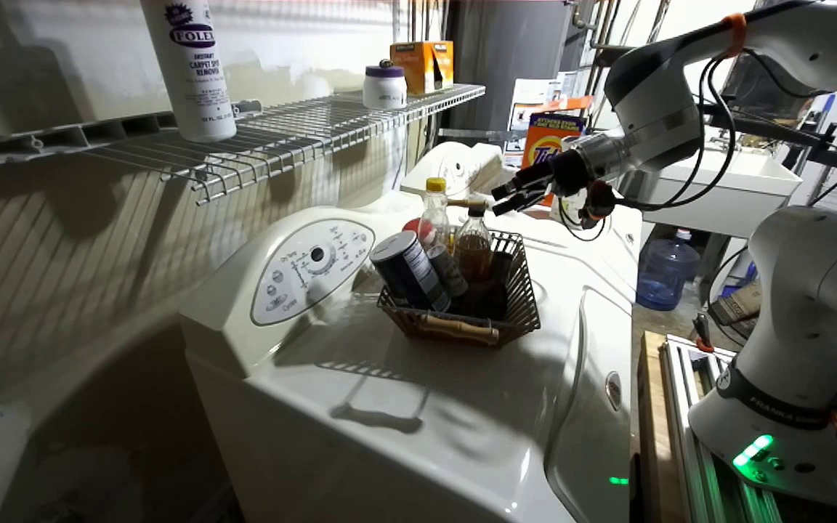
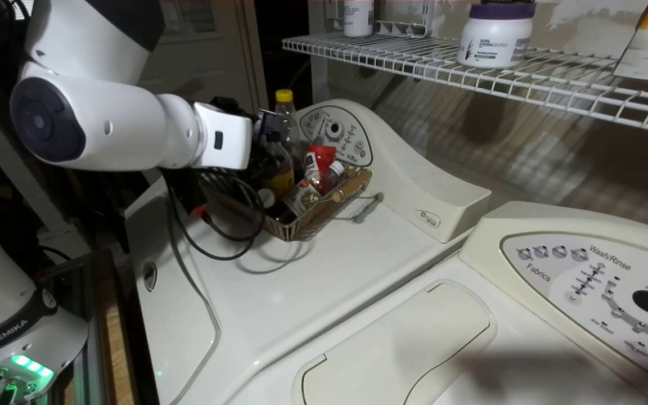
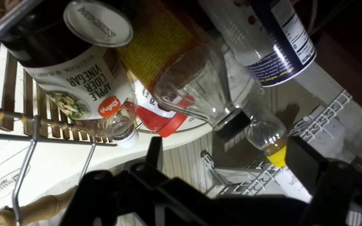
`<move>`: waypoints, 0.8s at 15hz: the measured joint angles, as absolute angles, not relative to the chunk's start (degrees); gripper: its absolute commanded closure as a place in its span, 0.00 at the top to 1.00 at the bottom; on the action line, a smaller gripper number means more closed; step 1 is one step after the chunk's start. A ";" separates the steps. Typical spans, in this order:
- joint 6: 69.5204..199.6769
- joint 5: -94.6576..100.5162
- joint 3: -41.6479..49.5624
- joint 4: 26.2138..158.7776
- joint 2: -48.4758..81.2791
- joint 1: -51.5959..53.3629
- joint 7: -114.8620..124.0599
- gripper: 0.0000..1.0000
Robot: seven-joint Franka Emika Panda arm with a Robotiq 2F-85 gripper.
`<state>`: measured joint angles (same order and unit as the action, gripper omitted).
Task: Put the black can from the bottom shelf in the basket.
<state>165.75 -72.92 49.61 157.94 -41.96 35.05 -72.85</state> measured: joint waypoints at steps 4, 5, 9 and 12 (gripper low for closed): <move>167.97 -71.57 44.71 157.97 -40.62 33.41 -72.55 1.00; 168.43 -70.92 43.42 157.99 -40.04 32.75 -72.29 1.00; 168.60 -67.30 38.00 158.02 -36.86 29.03 -69.98 1.00; 168.54 -64.17 33.64 158.03 -34.55 25.34 -67.49 1.00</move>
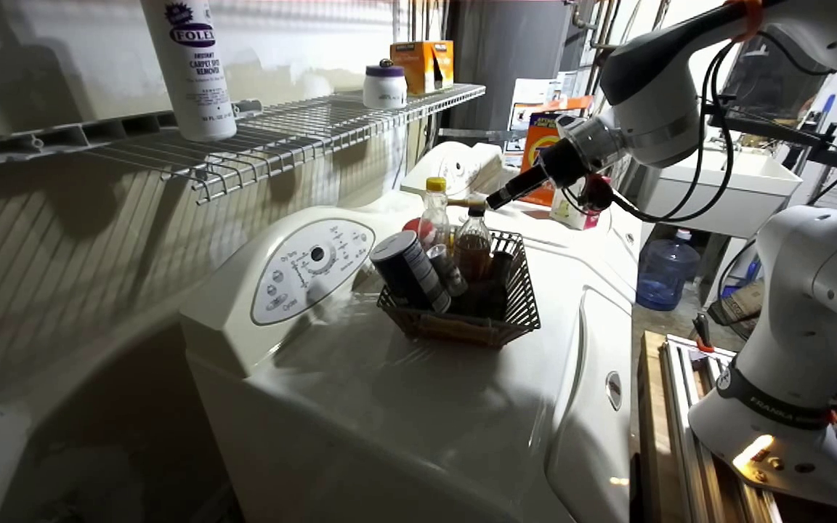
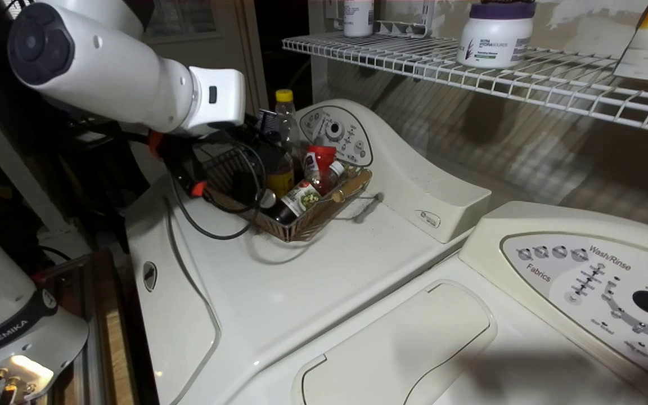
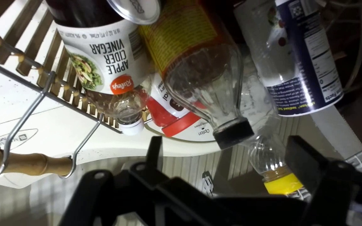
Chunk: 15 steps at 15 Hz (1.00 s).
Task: Put the black can from the bottom shelf in the basket.
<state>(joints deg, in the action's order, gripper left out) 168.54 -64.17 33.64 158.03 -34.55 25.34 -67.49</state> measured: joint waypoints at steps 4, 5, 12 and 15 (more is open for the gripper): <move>166.73 -61.10 28.53 158.04 -33.01 20.27 -64.84 1.00; 165.76 -60.48 27.59 158.04 -33.00 19.09 -64.38 1.00; 157.56 -55.10 22.16 157.99 -33.35 10.85 -60.45 1.00; 154.53 -53.39 20.29 157.93 -33.96 8.06 -59.06 1.00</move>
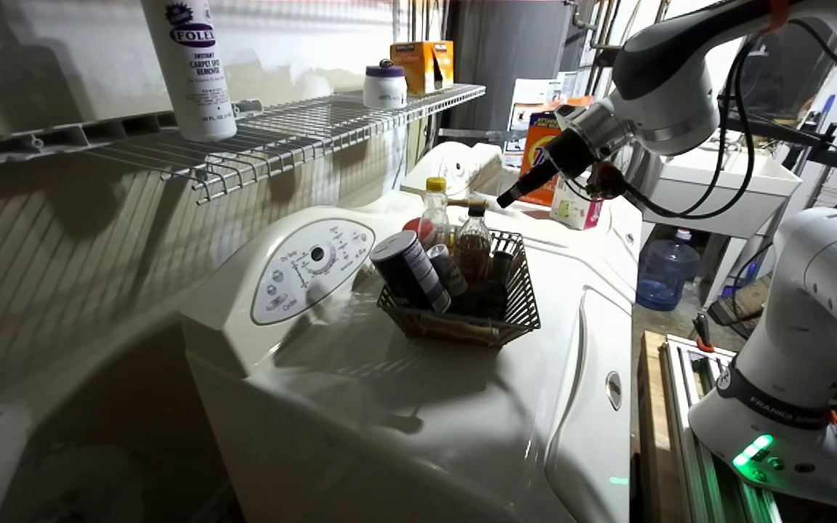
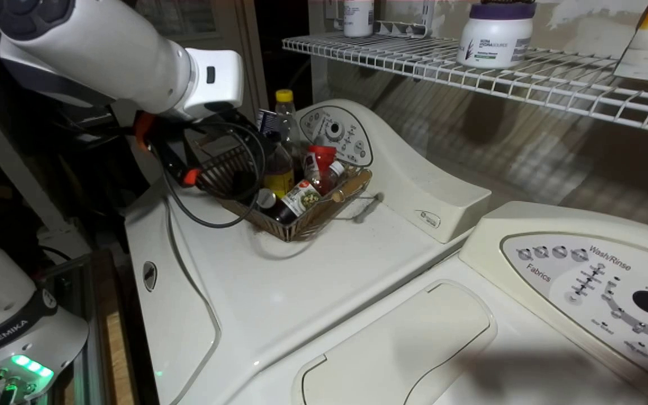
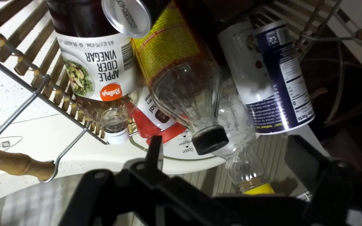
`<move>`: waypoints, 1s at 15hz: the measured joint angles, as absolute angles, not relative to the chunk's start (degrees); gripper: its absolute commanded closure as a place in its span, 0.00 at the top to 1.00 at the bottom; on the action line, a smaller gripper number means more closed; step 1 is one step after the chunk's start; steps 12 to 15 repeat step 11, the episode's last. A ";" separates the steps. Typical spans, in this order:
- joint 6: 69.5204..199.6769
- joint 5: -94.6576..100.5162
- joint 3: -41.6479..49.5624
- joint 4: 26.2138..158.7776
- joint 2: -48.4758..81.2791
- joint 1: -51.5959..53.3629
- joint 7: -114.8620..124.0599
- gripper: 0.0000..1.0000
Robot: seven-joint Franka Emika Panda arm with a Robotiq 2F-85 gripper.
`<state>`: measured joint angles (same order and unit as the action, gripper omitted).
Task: Put the black can from the bottom shelf in the basket.
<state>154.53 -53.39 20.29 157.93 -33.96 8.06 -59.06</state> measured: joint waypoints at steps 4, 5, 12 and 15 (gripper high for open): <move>151.46 -53.58 19.86 157.83 -35.92 7.45 -58.15 1.00; 150.15 -53.60 19.96 157.82 -36.50 7.52 -57.97 1.00; 149.08 -53.61 20.24 157.82 -37.53 7.55 -57.84 1.00; 149.08 -53.61 20.24 157.82 -37.53 7.55 -57.84 1.00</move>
